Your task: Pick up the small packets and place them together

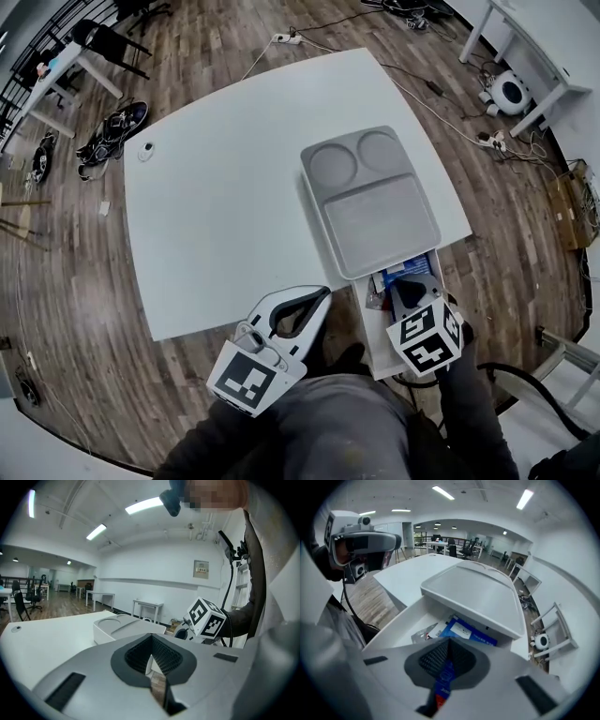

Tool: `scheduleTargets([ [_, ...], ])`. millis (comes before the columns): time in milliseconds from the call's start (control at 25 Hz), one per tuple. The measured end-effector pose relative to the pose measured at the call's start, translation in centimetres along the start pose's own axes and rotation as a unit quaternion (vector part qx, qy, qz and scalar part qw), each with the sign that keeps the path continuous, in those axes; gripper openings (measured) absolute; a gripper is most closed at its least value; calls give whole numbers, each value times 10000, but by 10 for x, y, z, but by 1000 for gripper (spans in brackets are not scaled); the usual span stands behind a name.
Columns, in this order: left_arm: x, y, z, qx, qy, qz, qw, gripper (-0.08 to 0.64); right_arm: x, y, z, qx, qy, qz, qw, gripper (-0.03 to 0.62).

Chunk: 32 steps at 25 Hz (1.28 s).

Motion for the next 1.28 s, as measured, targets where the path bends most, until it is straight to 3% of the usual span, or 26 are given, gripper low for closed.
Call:
scheduleTargets([
  [280,-6,-1,-20,-128,46,99,9999,-9,8,-30,5,84,252,-618,9977,2],
  [400,-5,-2,-24,-210,50,127,9997,-9,-1,-27,6,103,147,-348,9992,4],
  [480,-3,-1,-22,-245,47,111,9996,-9,-11,-16,11,331,-96,123,9993,274],
  [560,-2,1,-20,-264,11,87,9996,-9,-18,-7,14,482,-246,438,9976,328],
  [640,-3,2,-17,-267,-59,84,9996,-9,-22,-1,14,516,-280,683,9959,336],
  [800,-4,2,-2,-197,-167,47,9997,-9,-20,3,11,558,-176,815,9950,327],
  [880,-4,3,4,-158,-192,40,9997,-9,-18,1,12,558,-112,682,9960,281],
  [1040,-3,4,7,-168,-159,30,9997,-9,-8,-4,15,420,9,303,9987,56],
  [1080,-2,5,5,-184,-146,21,9997,-9,-6,-6,14,346,-4,235,9991,36],
  [1280,0,5,-12,-324,-65,-9,9995,-9,6,-34,13,-53,-135,-82,9999,30],
])
Point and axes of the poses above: the fingertips, and each gripper's own axes: y forward along the fingers, z to its left, x out of its top, the point moved 2 cm from there along -y, backward along the fingers, and after that the axes turned 14 degrees about -z, right-handed, at the moved point
